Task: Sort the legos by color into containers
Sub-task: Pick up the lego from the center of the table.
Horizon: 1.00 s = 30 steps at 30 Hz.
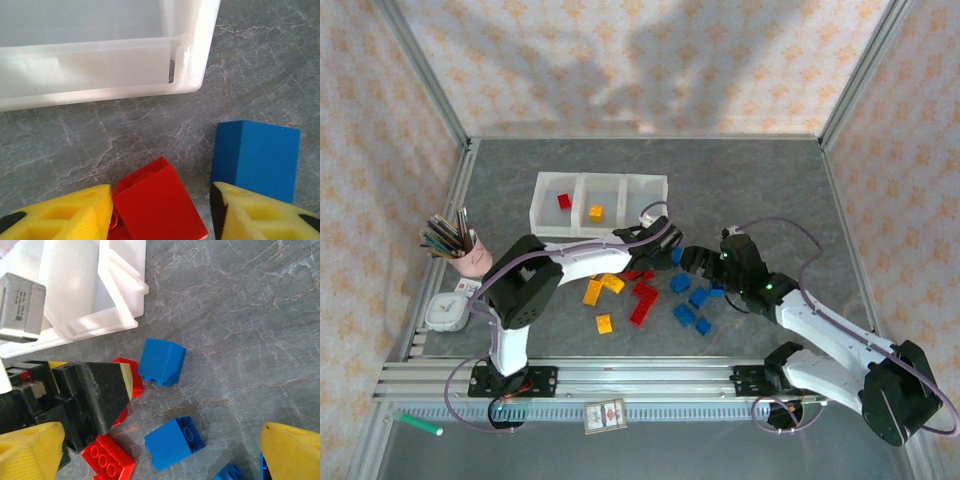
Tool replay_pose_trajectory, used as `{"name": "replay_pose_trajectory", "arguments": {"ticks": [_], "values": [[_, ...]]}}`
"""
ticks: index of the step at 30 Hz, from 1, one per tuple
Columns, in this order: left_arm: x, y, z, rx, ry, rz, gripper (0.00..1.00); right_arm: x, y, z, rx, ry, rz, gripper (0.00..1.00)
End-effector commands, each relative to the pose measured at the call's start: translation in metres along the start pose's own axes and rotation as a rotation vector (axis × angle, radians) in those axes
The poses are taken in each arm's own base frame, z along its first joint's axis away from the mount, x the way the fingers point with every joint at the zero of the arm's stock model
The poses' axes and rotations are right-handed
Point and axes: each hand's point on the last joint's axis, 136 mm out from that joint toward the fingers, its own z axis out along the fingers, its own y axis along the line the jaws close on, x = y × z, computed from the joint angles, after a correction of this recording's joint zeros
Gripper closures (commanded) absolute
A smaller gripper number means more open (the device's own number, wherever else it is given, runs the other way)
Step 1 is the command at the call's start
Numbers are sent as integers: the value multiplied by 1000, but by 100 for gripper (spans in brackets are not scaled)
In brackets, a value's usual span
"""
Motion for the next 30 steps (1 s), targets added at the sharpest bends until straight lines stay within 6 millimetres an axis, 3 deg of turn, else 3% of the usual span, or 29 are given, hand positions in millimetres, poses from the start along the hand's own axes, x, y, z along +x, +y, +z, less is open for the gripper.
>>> {"name": "replay_pose_trajectory", "arguments": {"ticks": [1, 12, 17, 26, 30], "values": [[-2, -9, 3, 16, 3, 14, 48, 2, -5, -1, 6, -1, 6, 0], [10, -11, 22, -30, 45, 59, 49, 3, -7, -1, 7, -3, 13, 0], [5, -8, 19, -46, 27, 56, 60, 1, -5, -2, 6, -8, 10, 0], [-11, -14, -1, -12, -17, 39, 65, -7, 0, -8, 8, -17, -18, 0], [-26, -7, -35, 10, -89, 5, 66, -14, 10, -14, -3, -17, -43, 0]]}}
